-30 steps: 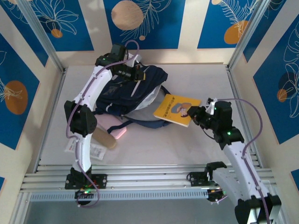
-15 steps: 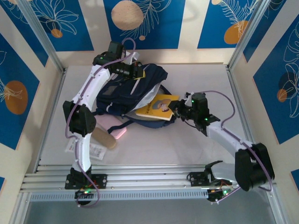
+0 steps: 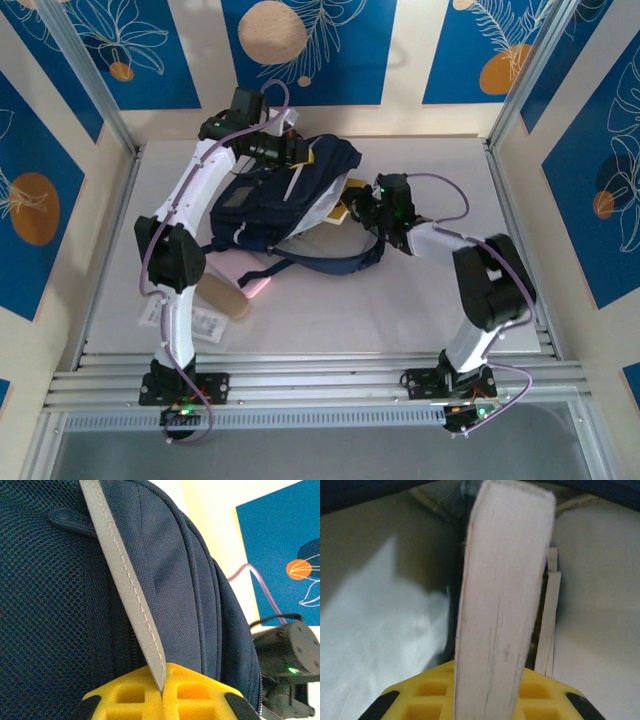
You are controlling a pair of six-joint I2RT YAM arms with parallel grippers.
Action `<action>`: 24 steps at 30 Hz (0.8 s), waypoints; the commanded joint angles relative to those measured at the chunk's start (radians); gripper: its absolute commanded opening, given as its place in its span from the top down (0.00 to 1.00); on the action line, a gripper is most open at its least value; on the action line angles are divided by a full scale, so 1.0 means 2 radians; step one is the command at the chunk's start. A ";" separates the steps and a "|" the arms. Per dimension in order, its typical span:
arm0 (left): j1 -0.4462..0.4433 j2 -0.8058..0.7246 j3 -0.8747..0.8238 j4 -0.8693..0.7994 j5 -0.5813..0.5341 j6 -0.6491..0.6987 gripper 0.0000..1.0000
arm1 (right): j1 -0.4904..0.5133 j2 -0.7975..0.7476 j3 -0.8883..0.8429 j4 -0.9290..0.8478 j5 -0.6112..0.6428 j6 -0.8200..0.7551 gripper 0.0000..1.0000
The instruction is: Pack the student bag
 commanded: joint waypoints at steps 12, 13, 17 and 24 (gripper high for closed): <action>0.008 -0.003 0.043 0.047 0.047 -0.008 1.00 | 0.043 0.226 0.280 0.000 0.038 0.042 0.24; 0.010 0.002 0.046 0.049 0.044 -0.010 1.00 | 0.039 0.207 0.258 -0.002 0.050 0.030 0.20; 0.014 0.023 0.057 0.048 0.024 -0.008 1.00 | 0.004 0.121 0.147 0.009 0.043 0.010 0.12; 0.014 0.055 0.064 0.070 -0.015 -0.018 1.00 | -0.041 -0.062 -0.028 -0.046 0.053 -0.070 0.08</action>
